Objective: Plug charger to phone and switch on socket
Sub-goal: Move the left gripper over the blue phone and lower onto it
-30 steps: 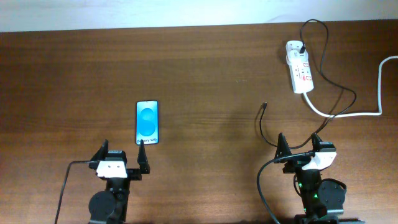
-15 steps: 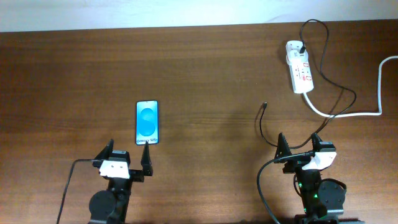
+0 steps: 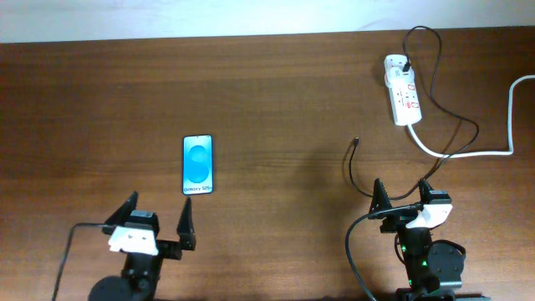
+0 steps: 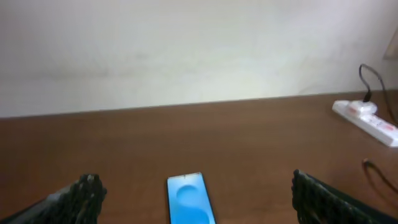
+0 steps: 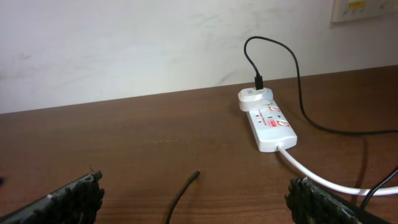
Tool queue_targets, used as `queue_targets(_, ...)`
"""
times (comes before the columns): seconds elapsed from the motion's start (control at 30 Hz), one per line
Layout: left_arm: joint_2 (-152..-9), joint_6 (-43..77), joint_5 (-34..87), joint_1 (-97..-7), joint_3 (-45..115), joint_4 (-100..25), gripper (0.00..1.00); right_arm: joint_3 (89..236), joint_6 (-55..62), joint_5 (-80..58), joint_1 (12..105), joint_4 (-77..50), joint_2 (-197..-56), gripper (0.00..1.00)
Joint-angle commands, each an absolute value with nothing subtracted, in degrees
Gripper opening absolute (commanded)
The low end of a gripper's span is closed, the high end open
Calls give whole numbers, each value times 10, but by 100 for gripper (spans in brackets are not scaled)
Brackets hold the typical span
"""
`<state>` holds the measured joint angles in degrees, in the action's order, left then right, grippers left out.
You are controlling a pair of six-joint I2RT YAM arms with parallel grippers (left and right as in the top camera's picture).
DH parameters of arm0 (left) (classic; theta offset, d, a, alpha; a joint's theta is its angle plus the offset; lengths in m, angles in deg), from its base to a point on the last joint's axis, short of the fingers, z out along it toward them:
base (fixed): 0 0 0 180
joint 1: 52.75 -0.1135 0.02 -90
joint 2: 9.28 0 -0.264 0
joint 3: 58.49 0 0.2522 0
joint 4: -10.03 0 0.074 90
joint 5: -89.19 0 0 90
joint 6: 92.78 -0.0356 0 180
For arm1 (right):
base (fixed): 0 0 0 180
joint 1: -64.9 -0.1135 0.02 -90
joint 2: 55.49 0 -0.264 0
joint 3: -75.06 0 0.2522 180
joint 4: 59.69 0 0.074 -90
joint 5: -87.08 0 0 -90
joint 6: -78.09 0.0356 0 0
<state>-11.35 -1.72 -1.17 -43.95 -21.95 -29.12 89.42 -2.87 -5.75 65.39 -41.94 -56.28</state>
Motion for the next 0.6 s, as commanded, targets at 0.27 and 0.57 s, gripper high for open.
queue_targets(0.27, -333, -6, 14, -444, 7, -395, 99, 891, -29, -60, 657, -416, -558, 98)
queue_targets(0.57, -568, -6, 39, -444, 202, -518, 99, 891, -29, -60, 657, -416, -558, 98)
